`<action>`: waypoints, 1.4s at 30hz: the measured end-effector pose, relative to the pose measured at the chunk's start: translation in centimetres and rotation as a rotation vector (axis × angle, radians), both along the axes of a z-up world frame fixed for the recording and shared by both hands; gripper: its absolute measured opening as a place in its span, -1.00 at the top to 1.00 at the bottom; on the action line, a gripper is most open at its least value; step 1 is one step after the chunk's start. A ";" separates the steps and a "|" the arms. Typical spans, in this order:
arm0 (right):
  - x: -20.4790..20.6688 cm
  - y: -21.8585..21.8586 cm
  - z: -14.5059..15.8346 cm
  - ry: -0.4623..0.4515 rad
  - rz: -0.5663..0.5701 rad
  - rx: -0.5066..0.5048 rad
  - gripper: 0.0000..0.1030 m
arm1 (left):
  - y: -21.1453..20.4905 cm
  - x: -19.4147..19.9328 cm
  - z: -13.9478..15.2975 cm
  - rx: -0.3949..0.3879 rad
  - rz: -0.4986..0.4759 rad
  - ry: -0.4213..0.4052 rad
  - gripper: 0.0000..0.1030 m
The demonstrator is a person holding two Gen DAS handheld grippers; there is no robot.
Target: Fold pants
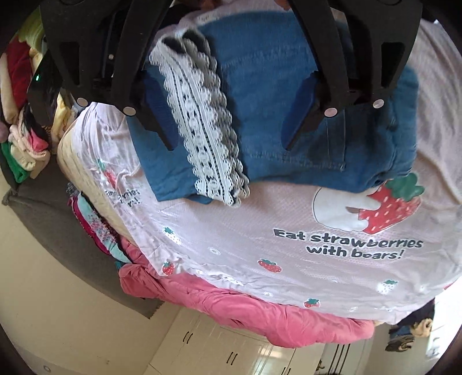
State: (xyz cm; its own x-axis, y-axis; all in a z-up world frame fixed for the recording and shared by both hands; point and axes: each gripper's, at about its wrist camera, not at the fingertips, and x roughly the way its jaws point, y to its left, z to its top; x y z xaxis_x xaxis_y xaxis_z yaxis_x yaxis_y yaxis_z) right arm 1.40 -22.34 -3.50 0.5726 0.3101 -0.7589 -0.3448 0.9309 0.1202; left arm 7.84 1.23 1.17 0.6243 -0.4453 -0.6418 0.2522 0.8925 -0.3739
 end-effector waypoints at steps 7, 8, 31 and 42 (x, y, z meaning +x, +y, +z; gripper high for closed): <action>-0.8 -0.7 0.4 0.019 -0.016 0.016 -0.29 | -0.7 -2.0 0.2 0.039 -0.014 -0.004 -0.41; -0.9 -1.0 0.5 0.021 -0.024 0.027 -0.30 | -0.9 -2.3 0.2 0.043 -0.020 -0.003 -0.42; 0.5 -4.2 5.2 -0.090 -0.114 0.032 -0.54 | -3.2 -5.3 -0.5 0.157 -0.048 -0.010 -0.73; 7.2 -0.3 6.8 -0.091 -0.010 0.006 -0.54 | -4.7 -5.0 -2.9 0.290 -0.048 0.017 -0.74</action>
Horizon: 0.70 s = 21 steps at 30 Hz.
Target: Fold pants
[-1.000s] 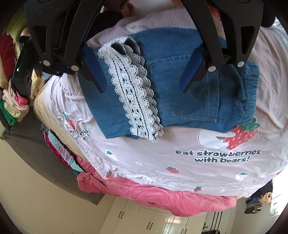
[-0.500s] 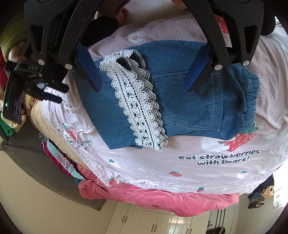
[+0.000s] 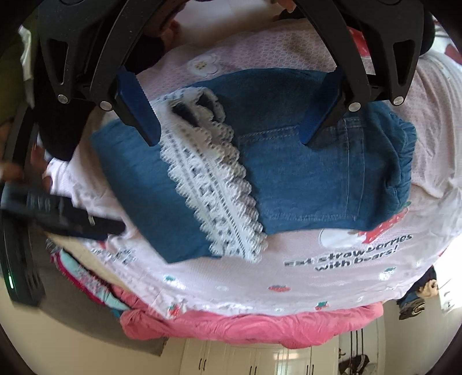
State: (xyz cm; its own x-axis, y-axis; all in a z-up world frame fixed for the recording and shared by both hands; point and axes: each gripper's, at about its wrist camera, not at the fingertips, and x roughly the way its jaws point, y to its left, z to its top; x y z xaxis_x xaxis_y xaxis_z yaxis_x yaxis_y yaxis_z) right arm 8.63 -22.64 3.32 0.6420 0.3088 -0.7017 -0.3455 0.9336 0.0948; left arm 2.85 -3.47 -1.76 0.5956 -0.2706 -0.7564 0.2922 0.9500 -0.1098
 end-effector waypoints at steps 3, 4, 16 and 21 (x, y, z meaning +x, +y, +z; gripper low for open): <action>2.5 1.9 -0.4 0.034 0.039 -0.014 -0.54 | 0.0 0.3 -0.9 0.017 0.004 0.024 -0.74; 3.3 2.5 -0.7 0.050 0.056 -0.010 -0.54 | 0.0 0.3 -1.1 0.021 0.004 0.024 -0.74; 8.6 4.0 -5.5 0.191 0.084 0.014 -0.58 | 0.0 0.5 -1.7 0.026 -0.008 0.023 -0.75; 7.6 3.5 -3.5 0.149 0.061 0.038 -0.58 | 0.6 0.0 0.0 -0.026 -0.006 -0.005 -0.75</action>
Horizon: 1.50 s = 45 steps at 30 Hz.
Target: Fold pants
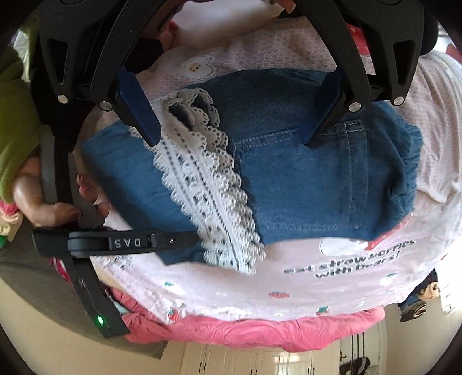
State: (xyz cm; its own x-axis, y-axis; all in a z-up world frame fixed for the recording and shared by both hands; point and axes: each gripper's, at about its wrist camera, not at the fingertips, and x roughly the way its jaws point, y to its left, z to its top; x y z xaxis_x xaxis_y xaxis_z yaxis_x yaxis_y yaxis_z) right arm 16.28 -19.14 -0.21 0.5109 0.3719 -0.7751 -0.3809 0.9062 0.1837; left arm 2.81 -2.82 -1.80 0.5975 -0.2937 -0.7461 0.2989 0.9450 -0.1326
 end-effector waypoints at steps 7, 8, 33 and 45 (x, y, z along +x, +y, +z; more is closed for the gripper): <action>-0.5 -0.2 2.9 -0.040 -0.007 0.022 -0.58 | 1.8 -0.6 2.2 0.005 0.041 -0.051 -0.75; -0.5 -0.1 3.2 -0.045 -0.006 0.025 -0.58 | 2.2 -0.6 2.4 0.008 0.056 -0.057 -0.75; -2.0 14.7 5.3 -0.035 0.373 -0.051 -0.58 | 10.9 -1.1 0.5 -0.158 0.238 0.034 -0.81; -0.5 24.5 1.3 0.053 0.584 -0.113 -0.59 | 12.5 0.3 -2.4 -0.348 0.263 0.130 -0.17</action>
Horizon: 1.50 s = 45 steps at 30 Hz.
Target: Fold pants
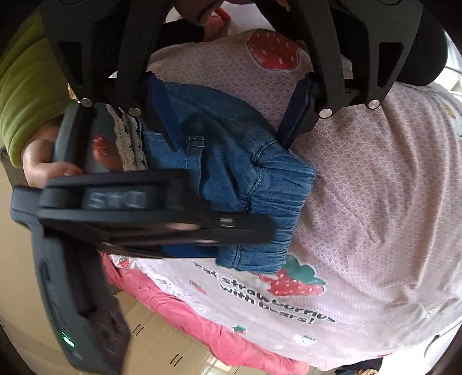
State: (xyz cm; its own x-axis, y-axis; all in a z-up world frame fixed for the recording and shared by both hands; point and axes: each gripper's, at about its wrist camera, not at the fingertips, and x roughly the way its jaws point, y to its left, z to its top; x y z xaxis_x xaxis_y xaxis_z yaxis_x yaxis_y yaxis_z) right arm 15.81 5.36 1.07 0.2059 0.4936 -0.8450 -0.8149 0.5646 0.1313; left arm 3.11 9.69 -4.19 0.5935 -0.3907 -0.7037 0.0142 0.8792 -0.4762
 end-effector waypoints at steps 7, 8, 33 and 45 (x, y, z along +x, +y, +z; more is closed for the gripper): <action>0.5 -0.7 -0.2 -0.015 0.018 0.013 0.29 | -0.1 0.3 -0.1 -0.044 0.004 -0.018 -0.29; 0.6 -1.9 0.5 -0.003 0.013 0.064 0.33 | -0.1 0.2 -0.1 -0.059 0.006 -0.026 -0.31; 0.3 -26.5 4.8 0.081 -0.308 0.487 -0.32 | -13.3 -0.3 5.6 -0.111 -0.334 -0.160 -0.42; -1.4 -26.5 0.5 -0.001 -0.458 0.151 -0.39 | -18.2 -0.4 2.6 0.012 -0.459 -0.104 -0.46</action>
